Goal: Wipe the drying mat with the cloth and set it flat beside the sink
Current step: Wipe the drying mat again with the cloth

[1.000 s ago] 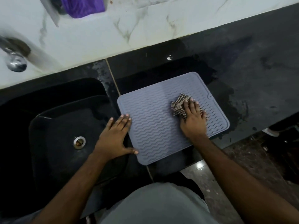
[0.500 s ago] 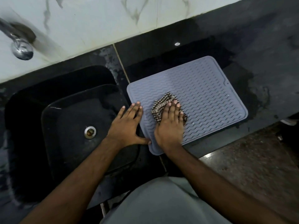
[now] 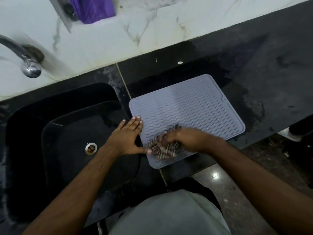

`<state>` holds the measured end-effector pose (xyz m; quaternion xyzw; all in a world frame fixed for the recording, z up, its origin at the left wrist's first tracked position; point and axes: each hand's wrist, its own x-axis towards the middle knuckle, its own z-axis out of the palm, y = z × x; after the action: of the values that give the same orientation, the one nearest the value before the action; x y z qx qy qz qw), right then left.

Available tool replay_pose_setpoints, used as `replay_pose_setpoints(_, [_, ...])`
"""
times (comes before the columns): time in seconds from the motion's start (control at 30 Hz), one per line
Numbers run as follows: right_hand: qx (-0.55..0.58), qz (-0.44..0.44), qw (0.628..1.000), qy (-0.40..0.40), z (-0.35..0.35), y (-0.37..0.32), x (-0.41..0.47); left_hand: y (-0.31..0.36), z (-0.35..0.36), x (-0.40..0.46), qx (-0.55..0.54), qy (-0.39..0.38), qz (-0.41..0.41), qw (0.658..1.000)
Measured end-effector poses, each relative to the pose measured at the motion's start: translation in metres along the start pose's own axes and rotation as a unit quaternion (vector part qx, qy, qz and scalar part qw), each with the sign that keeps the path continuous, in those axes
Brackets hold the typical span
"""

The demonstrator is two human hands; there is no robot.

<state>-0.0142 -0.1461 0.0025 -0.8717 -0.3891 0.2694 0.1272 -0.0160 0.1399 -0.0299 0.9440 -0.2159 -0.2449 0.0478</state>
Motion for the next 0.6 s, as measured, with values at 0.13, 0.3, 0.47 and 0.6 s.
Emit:
replay_pose_setpoints(0.13, [0.095, 0.060, 0.966, 0.231, -0.017, 0.003, 0.009, 0.019, 0.009, -0.001, -0.067, 0.043, 0.002, 0.997])
replay_pose_setpoints(0.3, [0.073, 0.038, 0.974, 0.211, 0.022, -0.018, 0.053, 0.029, 0.009, 0.005, -0.176, 0.070, -0.052, 0.981])
replay_pose_setpoints(0.47, [-0.065, -0.051, 0.992, 0.096, 0.047, 0.000, 0.056, 0.030, 0.013, 0.001, -0.150, 0.059, -0.073, 0.984])
replay_pose_setpoints(0.6, [-0.114, -0.150, 0.980, 0.063, 0.012, 0.044, 0.043, 0.038, 0.008, 0.008, -0.145, 0.044, -0.080, 0.985])
